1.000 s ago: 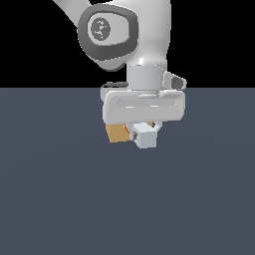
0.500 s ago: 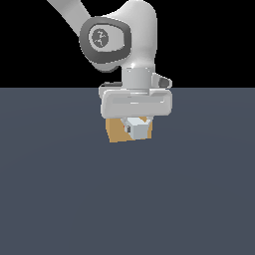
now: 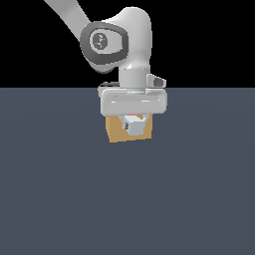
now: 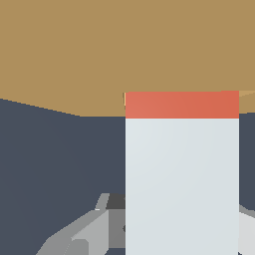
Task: Insert the peg into the horizontal hole in a box.
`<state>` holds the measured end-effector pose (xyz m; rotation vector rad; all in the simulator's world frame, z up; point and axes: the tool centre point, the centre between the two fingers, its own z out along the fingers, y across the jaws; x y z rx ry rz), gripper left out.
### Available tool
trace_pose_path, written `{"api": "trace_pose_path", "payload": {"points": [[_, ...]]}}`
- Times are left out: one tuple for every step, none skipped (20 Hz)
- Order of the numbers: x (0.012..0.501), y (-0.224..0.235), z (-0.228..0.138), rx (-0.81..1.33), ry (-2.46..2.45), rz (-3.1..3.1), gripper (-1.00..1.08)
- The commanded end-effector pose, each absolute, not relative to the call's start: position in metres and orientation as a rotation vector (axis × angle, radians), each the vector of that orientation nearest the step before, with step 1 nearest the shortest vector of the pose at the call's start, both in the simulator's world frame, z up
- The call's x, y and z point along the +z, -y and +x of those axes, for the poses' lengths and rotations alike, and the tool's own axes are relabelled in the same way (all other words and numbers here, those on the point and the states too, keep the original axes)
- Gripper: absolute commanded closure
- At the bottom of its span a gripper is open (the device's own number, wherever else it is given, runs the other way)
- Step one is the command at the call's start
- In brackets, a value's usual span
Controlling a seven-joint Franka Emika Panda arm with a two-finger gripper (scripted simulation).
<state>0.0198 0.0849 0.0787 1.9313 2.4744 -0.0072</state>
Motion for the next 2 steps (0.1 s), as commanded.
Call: {"api": "trace_pose_path", "payload": {"points": [[0.0804,-0.0950,0.0205,0.003,-2.488,1.916,1.08],[0.0804,-0.0946,0.0207,0.003,-2.488,1.916,1.08]]}}
